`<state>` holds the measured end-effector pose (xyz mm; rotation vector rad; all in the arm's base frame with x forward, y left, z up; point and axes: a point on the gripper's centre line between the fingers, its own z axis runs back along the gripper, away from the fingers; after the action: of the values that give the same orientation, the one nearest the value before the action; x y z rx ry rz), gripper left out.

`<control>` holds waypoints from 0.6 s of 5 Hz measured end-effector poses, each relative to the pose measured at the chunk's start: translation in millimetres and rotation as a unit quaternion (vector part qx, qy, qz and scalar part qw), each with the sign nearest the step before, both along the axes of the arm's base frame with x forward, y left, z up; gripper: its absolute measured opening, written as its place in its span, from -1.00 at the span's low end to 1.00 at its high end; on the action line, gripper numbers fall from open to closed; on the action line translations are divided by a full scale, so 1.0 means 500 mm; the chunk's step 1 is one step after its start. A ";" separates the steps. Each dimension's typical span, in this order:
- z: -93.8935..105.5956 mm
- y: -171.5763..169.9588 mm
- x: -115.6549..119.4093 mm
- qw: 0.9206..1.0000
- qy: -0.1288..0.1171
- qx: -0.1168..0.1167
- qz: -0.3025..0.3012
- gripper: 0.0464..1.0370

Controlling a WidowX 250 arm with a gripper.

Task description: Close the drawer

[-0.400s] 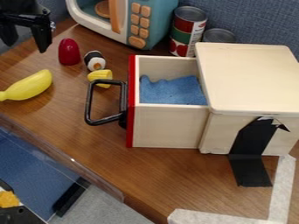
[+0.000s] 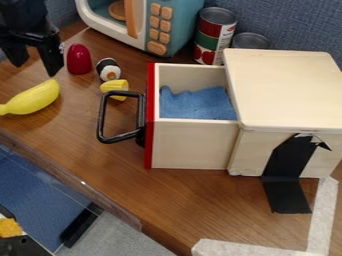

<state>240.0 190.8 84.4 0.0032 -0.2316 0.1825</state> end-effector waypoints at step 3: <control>-0.001 -0.051 -0.027 0.966 -0.011 0.041 -0.256 0.92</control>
<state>226.6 165.1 83.7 0.0235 -0.2545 -0.3420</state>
